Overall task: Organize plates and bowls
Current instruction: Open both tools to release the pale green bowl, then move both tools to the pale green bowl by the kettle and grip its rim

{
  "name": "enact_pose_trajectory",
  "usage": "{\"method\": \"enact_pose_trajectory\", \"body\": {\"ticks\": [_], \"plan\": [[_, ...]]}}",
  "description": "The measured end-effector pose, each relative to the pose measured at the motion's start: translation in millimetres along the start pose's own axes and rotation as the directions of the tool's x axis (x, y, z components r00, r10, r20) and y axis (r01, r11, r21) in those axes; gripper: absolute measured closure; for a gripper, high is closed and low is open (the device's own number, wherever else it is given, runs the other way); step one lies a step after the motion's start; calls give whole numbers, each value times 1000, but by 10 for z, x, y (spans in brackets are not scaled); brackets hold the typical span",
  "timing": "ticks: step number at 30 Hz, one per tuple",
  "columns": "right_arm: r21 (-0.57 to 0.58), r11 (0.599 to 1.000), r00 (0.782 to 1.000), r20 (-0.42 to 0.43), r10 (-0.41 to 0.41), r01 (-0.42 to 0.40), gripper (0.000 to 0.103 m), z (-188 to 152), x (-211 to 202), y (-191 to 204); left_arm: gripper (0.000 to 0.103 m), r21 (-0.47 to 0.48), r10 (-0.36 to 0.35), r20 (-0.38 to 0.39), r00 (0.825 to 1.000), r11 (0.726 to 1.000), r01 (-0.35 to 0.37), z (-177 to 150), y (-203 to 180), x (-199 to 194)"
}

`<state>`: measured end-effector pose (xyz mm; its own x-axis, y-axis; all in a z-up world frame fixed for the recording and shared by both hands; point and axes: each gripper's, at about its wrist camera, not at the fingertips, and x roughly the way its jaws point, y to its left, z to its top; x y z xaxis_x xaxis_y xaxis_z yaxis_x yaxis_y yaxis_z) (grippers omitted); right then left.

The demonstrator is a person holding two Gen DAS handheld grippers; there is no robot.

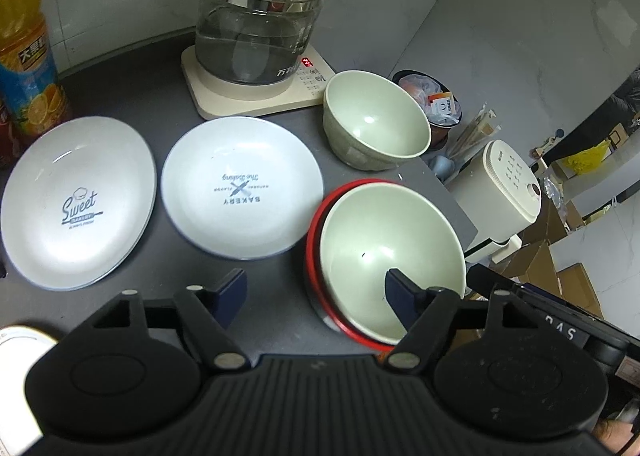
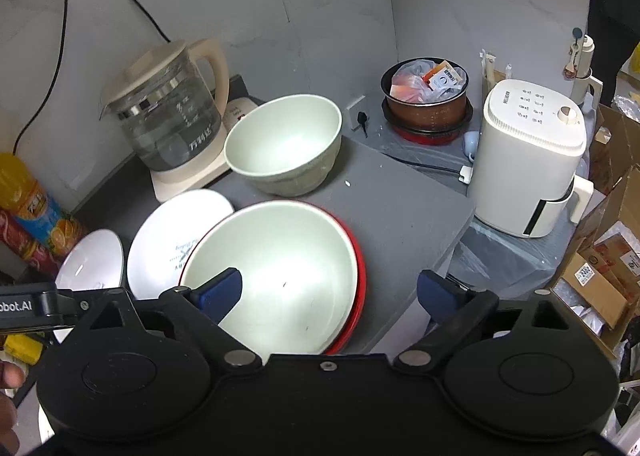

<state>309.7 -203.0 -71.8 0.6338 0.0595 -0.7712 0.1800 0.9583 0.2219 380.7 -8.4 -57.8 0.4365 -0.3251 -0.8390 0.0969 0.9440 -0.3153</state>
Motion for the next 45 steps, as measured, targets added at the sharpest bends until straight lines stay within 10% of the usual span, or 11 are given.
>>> {"method": "enact_pose_trajectory", "body": {"ticks": [30, 45], "plan": [[-71, 978, 976, -113, 186, -195, 9, 1160, 1161, -427, 26, -201, 122, 63, 991, 974, -107, 946, -417, 812], [-44, 970, 941, -259, 220, -239, 45, 1383, 1975, -495, 37, -289, 140, 14, 990, 948, -130, 1258, -350, 1424]]}}
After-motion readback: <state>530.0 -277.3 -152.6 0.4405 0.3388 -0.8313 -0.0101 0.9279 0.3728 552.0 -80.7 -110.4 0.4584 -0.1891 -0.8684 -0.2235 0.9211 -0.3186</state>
